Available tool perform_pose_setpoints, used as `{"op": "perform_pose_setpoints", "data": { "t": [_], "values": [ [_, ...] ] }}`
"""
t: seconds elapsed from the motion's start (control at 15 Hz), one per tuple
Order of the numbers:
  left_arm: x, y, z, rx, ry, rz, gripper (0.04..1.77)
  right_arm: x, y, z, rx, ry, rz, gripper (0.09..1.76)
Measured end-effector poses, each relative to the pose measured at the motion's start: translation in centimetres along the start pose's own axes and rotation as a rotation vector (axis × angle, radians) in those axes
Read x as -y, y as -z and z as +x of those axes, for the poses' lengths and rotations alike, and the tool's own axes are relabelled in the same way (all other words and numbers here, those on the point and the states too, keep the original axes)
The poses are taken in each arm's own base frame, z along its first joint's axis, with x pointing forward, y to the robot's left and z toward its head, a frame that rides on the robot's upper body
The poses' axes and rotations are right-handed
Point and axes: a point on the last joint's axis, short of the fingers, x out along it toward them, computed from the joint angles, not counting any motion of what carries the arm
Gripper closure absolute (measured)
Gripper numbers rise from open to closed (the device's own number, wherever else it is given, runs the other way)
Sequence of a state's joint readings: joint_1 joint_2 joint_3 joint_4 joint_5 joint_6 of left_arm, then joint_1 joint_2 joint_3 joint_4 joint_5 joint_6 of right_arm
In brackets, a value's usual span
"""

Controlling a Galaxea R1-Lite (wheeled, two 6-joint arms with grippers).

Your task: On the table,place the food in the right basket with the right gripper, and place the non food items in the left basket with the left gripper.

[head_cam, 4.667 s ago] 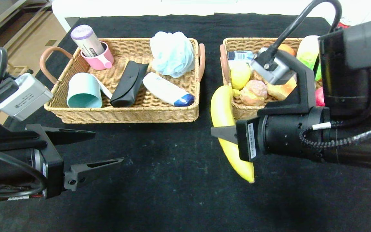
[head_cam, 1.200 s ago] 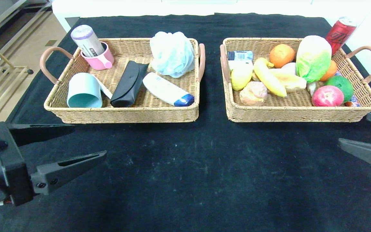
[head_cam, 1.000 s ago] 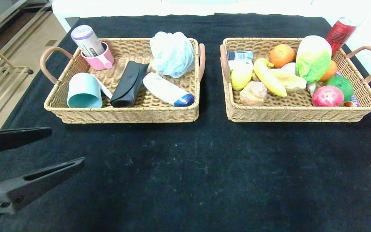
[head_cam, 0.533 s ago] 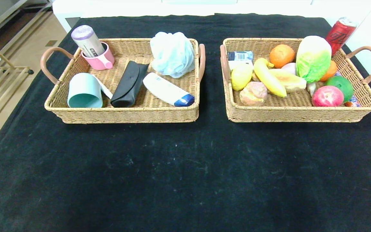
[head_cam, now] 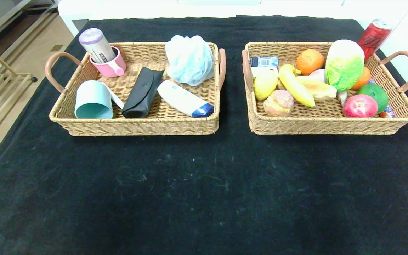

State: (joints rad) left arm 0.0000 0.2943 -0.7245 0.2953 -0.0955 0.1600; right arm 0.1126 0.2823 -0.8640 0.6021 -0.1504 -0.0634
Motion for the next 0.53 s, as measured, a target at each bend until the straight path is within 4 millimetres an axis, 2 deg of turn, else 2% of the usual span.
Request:
{"op": "perform_pose_setpoints", "data": {
  "t": [0.27, 0.53],
  "values": [
    [0.5, 1.9, -1.9, -0.023, 0.018, -0.001, 0.09, -0.9, 1.2, -1.2, 0.040, -0.038, 0.051, 0.15],
    [1.1, 4.4, -3.2, 0.011, 0.015, 0.006, 0.09, -1.4, 4.0, -2.7, 0.132, -0.069, 0.026, 0.15]
  ]
}}
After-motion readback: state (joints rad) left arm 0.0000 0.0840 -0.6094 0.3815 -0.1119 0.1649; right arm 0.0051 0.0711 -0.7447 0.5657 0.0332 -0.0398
